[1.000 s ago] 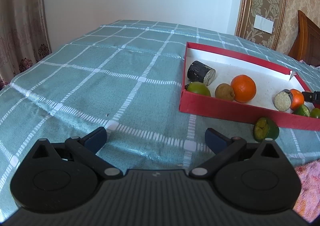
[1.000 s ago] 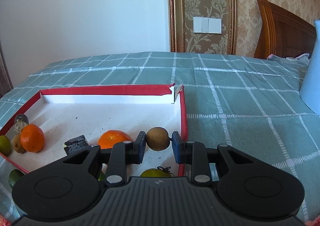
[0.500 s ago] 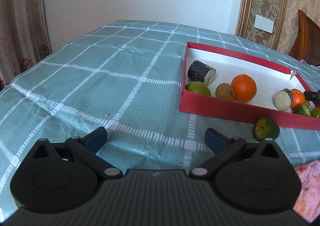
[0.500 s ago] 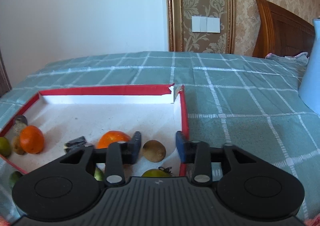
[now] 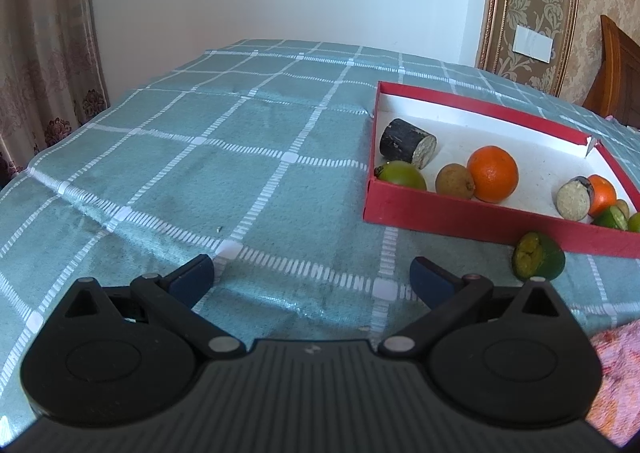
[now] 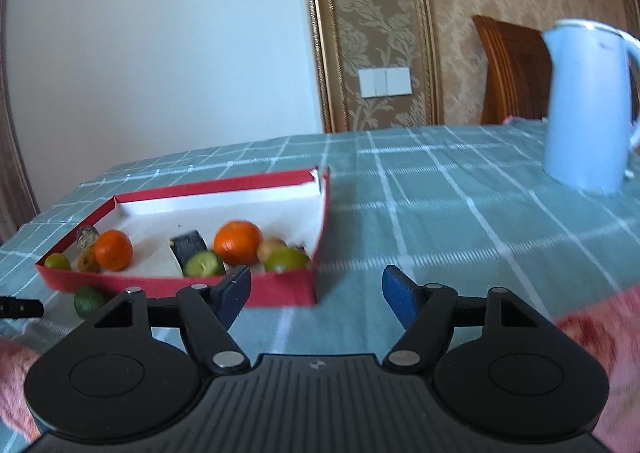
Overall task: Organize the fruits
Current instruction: 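Move the left tool to the green avocado half and close on it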
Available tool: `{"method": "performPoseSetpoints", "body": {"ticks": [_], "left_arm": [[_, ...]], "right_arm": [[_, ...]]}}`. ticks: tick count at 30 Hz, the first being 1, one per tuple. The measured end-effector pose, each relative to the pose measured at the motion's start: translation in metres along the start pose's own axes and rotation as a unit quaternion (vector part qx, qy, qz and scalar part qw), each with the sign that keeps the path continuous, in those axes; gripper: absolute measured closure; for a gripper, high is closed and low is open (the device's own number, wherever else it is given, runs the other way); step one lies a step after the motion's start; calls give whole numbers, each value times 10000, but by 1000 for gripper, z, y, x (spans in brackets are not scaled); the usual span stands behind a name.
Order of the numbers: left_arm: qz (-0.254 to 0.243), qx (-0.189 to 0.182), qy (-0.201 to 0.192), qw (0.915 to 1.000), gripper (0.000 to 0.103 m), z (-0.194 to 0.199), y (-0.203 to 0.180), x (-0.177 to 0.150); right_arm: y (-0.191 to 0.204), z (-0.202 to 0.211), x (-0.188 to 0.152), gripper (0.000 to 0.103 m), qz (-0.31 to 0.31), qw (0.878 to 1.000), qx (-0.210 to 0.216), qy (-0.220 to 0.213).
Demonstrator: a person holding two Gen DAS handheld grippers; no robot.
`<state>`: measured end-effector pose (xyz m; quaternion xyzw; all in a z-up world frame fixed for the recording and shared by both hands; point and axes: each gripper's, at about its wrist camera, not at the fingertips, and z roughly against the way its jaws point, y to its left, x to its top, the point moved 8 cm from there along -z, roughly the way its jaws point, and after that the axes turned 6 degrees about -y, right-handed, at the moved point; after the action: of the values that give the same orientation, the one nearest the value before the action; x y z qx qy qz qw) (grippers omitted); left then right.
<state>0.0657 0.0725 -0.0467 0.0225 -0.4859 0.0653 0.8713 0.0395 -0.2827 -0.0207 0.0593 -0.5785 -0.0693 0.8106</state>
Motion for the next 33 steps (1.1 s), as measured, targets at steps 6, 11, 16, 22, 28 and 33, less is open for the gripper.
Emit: {"method": "performPoseSetpoints", "body": {"ticks": [6,11,16,22,28,33], "left_arm": [[-19,4,-74,10000,0,3,0,0],[-135,-65,-342,9993,0,17,-8,5],[-436,-585,-626,9954,0,36,-44,15],[-889,-908,-660,9897,0,39,-89,13],[-1040,-957,-643,9879,0,32,-110,6],[-1077,-1018,-677,9866,10,27,-122,5]], "right_arm": [[-18,5,1,17,-559,9983,-65,-128],[-19,1,-2,17,-572,9981,-235,-12],[-18,-4,-5,17,-524,9980,-311,144],[-26,-2,-6,17,-828,9963,-196,124],[-27,-1,-5,17,-943,9954,-100,98],[-29,-1,-5,17,-1049,9944,-4,101]]}}
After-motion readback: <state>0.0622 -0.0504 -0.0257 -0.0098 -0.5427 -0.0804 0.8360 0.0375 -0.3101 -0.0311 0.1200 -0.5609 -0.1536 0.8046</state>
